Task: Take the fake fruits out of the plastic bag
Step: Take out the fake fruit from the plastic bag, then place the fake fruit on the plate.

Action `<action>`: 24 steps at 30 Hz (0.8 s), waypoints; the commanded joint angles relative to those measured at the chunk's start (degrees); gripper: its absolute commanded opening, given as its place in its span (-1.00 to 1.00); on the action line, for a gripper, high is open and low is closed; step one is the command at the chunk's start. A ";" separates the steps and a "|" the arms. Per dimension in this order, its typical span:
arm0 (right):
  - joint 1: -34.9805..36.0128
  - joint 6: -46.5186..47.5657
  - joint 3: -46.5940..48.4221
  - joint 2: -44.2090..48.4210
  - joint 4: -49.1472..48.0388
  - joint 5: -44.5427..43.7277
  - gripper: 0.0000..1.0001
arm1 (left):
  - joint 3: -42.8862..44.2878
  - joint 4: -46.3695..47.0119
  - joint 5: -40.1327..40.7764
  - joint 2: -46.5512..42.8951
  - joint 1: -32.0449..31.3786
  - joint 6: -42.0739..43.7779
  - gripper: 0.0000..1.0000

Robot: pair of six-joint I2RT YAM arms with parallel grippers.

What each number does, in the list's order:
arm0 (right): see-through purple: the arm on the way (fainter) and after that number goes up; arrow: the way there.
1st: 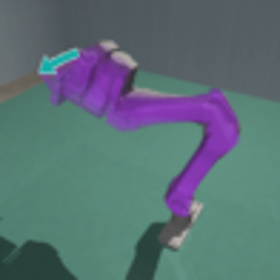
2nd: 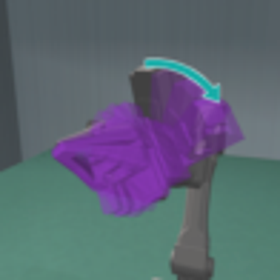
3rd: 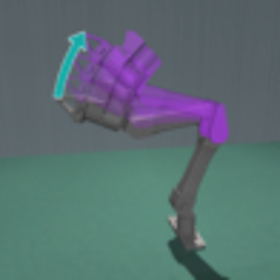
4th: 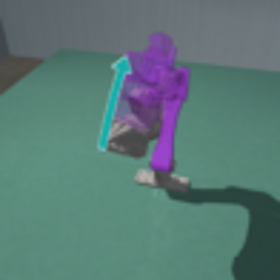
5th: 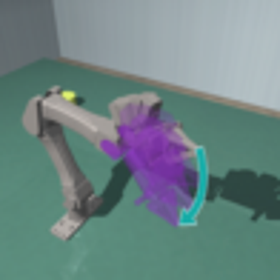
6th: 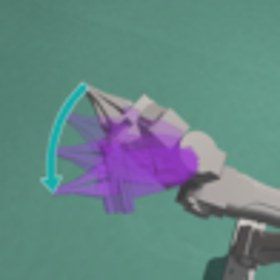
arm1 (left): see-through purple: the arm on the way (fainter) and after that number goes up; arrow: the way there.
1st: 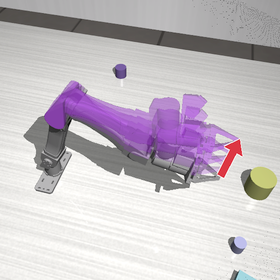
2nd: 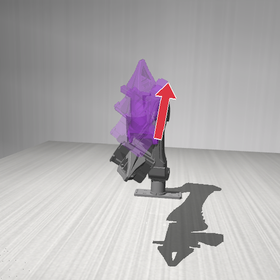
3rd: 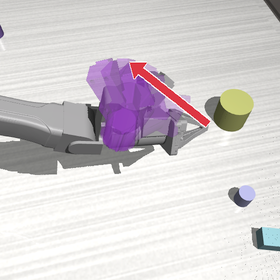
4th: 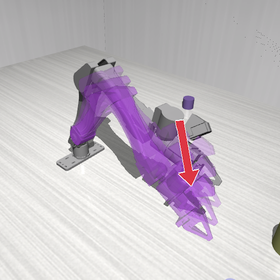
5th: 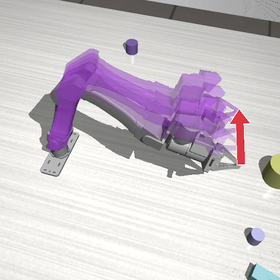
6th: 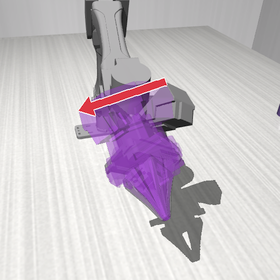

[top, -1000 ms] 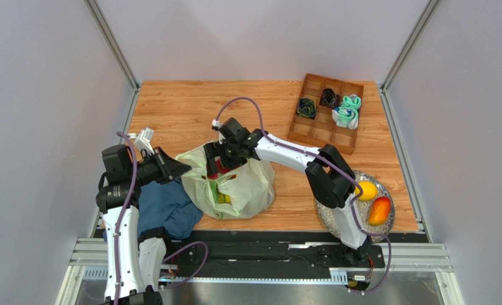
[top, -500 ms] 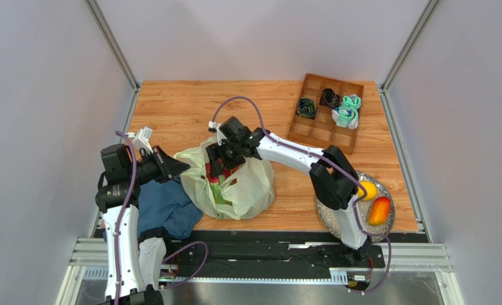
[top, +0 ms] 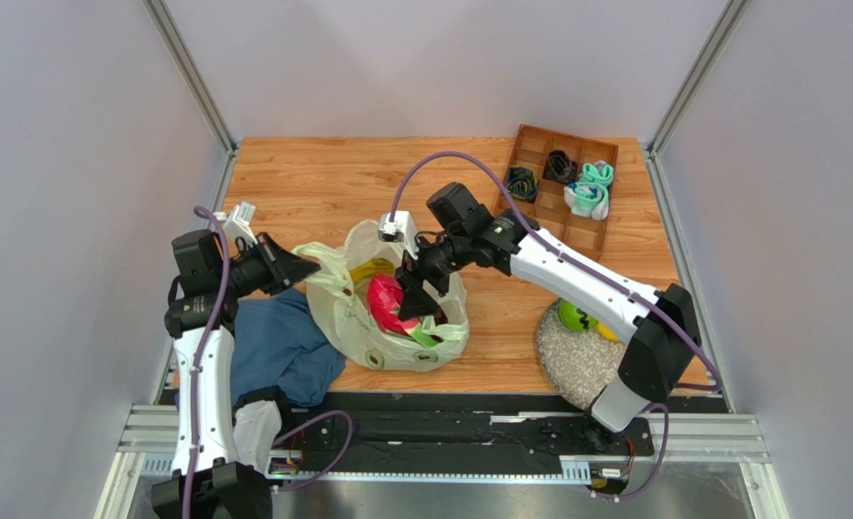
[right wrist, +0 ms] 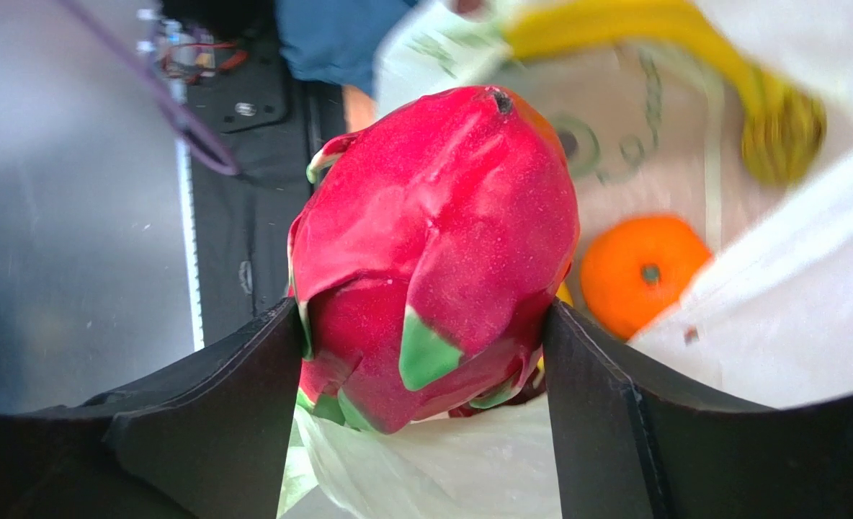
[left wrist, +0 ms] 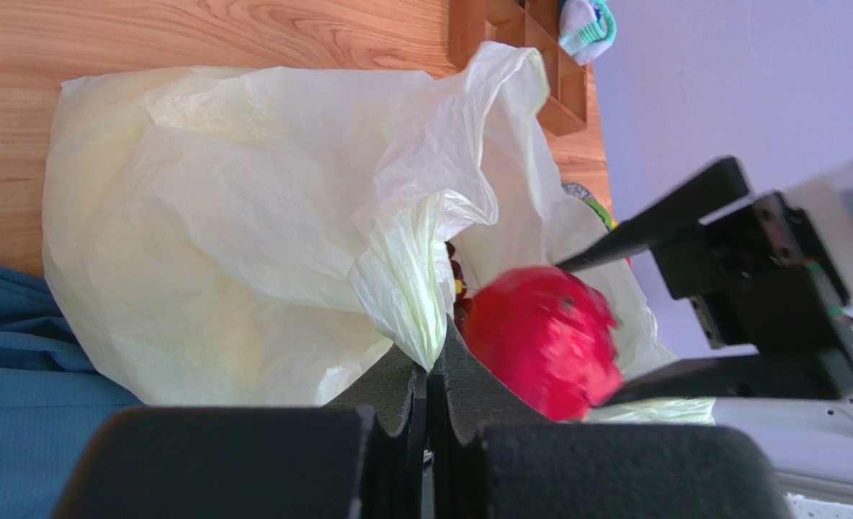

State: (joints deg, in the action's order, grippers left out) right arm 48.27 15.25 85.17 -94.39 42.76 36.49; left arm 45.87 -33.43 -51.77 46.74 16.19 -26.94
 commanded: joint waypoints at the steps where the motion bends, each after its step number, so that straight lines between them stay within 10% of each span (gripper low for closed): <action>1: -0.90 9.37 5.26 4.47 -3.47 12.72 -0.82 | 2.29 4.16 -0.18 2.73 0.43 -1.36 -1.00; 9: -1.51 -16.55 1.13 11.86 -41.18 -8.87 -0.92 | 1.25 4.25 -0.88 3.27 0.43 -2.15 -1.00; 16: -10.03 -8.33 11.69 12.64 -23.76 -7.84 -0.92 | 0.63 3.90 -0.61 2.13 0.34 -2.06 -1.00; 24: -33.65 20.91 -3.76 26.43 -0.25 -11.27 -1.00 | 0.10 4.43 -1.32 0.37 0.34 -2.59 -1.00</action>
State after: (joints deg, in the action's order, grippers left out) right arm 25.04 19.42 87.02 -73.54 30.24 27.81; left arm 45.91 -30.61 -51.96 48.45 16.21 -28.86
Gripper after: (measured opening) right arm 0.725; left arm 0.010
